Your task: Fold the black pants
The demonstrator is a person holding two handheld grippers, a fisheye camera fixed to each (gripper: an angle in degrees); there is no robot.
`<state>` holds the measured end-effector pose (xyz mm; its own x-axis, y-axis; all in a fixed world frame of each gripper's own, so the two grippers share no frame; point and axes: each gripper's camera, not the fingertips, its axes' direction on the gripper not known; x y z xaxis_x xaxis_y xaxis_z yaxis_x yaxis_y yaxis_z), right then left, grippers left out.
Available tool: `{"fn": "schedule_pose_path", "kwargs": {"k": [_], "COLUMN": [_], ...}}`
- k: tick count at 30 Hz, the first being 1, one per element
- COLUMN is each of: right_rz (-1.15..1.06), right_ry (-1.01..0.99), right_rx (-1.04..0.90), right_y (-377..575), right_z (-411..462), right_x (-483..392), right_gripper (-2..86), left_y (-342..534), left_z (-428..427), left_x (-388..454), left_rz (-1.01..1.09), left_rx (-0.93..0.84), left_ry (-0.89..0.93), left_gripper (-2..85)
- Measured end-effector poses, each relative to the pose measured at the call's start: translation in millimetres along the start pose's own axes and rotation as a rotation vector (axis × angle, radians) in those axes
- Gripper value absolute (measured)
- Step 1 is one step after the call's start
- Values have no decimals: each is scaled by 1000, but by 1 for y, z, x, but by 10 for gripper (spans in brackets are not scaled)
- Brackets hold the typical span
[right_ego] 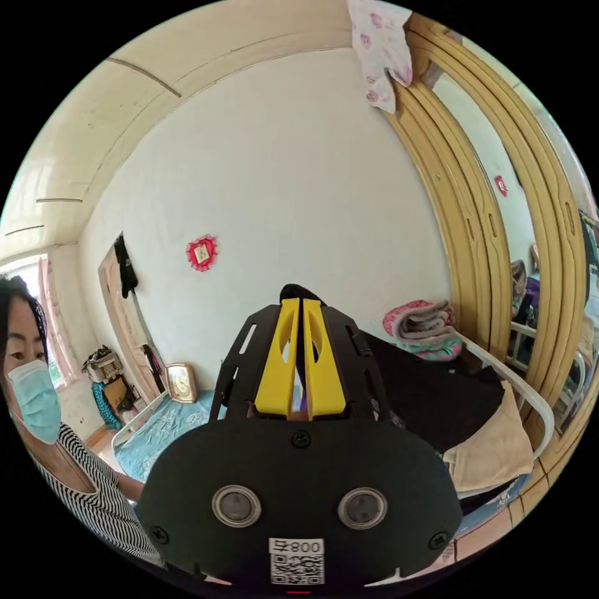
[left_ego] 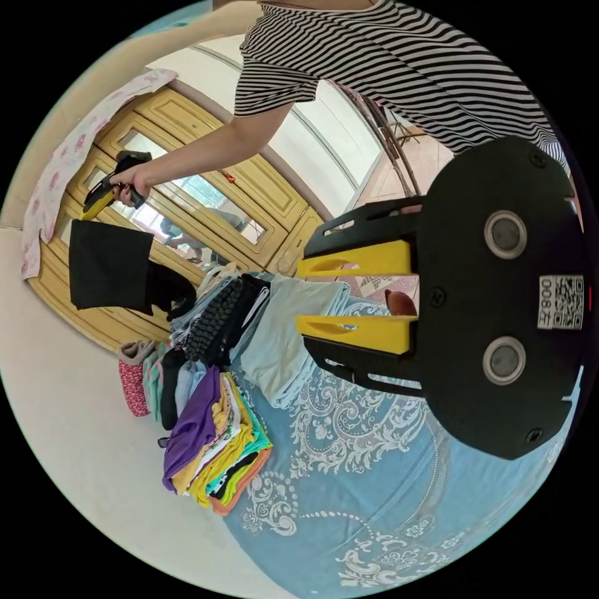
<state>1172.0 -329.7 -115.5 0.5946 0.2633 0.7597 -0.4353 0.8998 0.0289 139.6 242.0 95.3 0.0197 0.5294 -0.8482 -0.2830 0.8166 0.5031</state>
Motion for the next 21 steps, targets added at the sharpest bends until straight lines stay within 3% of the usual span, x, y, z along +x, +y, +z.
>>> {"fn": "schedule_pose_path", "kwargs": {"k": [8, 16, 21], "right_rz": [-74, -52, -13], "right_ry": [-223, -397, -569], "right_rx": [-18, -141, -207], "right_y": [-1, 45, 78], "right_z": [-1, 32, 55], "right_x": [-134, -236, -286], "right_gripper": [12, 12, 12], "left_y": [-34, -22, -3], "left_z": [-153, -269, -348], "left_x": [78, 134, 167], "left_rz": [-3, -100, -203], "left_rx": [180, 214, 222], "left_ry": [-159, -247, -418], "left_gripper": [123, 128, 141]}}
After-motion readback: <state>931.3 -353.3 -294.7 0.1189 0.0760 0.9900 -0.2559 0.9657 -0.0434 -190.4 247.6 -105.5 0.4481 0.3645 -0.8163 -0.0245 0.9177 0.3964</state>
